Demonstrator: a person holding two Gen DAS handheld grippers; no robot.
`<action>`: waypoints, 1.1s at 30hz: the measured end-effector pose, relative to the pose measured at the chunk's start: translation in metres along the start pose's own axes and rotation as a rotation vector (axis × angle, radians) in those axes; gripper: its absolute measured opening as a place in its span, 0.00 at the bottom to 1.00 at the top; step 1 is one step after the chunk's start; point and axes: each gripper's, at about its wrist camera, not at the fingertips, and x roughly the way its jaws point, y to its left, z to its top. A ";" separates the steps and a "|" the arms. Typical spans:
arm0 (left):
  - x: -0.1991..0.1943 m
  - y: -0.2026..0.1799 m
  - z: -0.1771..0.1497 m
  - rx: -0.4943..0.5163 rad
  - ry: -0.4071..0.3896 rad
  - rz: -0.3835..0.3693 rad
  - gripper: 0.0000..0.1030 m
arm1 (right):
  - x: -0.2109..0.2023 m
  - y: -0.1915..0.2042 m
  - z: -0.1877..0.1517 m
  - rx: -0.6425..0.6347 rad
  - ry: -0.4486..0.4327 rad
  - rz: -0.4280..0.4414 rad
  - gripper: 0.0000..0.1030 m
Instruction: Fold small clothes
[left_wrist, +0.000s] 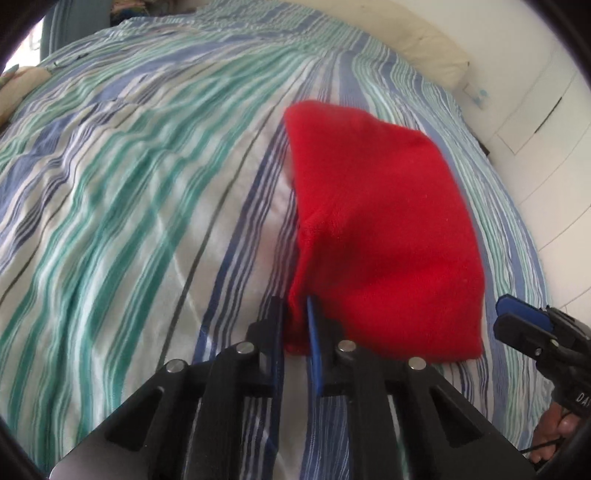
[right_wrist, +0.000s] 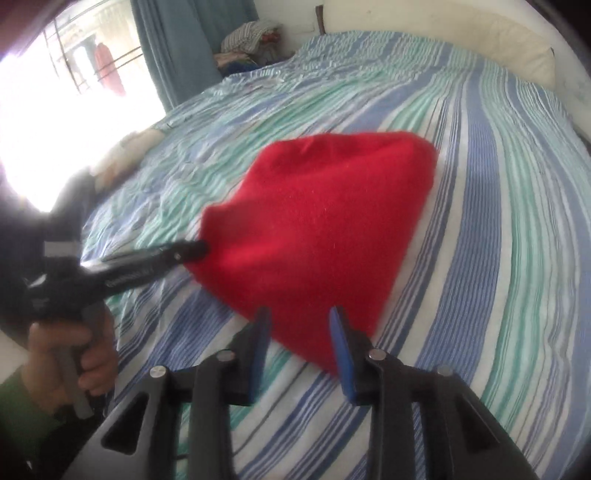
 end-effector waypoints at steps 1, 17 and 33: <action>0.003 -0.001 -0.003 0.008 0.011 0.007 0.11 | 0.003 -0.001 0.002 0.007 -0.001 0.008 0.33; -0.081 -0.043 -0.018 0.222 -0.059 0.348 0.92 | -0.050 -0.028 -0.040 0.192 -0.038 -0.141 0.79; -0.068 -0.039 0.033 0.252 -0.076 0.209 0.95 | -0.052 -0.041 -0.043 0.230 -0.002 -0.162 0.81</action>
